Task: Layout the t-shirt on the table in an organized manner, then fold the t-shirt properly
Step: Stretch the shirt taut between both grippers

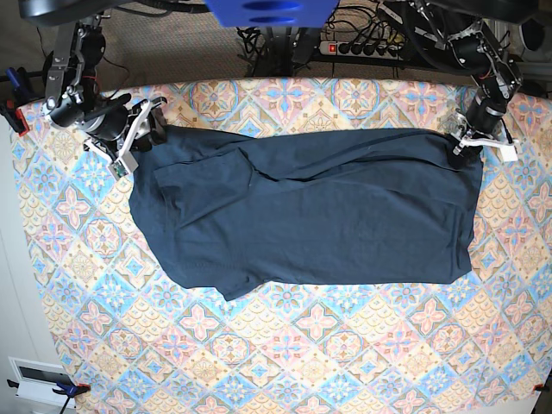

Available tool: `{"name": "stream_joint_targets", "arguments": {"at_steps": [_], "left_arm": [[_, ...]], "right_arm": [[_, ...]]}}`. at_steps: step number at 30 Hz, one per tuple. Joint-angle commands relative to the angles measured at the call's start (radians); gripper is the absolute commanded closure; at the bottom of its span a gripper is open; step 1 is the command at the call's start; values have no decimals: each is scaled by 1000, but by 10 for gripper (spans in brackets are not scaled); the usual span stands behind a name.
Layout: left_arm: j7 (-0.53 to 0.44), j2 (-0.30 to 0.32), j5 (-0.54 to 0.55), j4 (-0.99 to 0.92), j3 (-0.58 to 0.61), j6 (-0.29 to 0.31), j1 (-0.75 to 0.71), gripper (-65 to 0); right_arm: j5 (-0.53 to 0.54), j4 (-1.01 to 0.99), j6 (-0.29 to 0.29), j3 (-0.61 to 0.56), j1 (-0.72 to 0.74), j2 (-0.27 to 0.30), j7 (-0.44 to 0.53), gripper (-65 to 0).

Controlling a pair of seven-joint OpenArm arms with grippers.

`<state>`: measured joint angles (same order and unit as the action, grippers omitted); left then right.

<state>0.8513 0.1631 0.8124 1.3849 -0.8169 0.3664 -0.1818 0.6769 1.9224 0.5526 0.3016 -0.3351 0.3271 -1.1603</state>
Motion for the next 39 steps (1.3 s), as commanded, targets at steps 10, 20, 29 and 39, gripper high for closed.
{"name": "stream_joint_targets", "arguments": {"at_steps": [10, 20, 29, 39], "left_arm": [[55, 14, 43, 11, -6, 3, -6, 0], [58, 42, 161, 146, -55, 4, -150, 0], [50, 79, 192, 146, -57, 6, -198, 0], [50, 77, 184, 146, -55, 6, -189, 0]], "right_arm": [[13, 19, 4, 6, -69, 13, 15, -186], [80, 10, 4, 63, -117, -6, 16, -189], [140, -182, 4, 144, -48, -24, 13, -200], [287, -347, 4, 221, -29, -24, 16, -372]]}}
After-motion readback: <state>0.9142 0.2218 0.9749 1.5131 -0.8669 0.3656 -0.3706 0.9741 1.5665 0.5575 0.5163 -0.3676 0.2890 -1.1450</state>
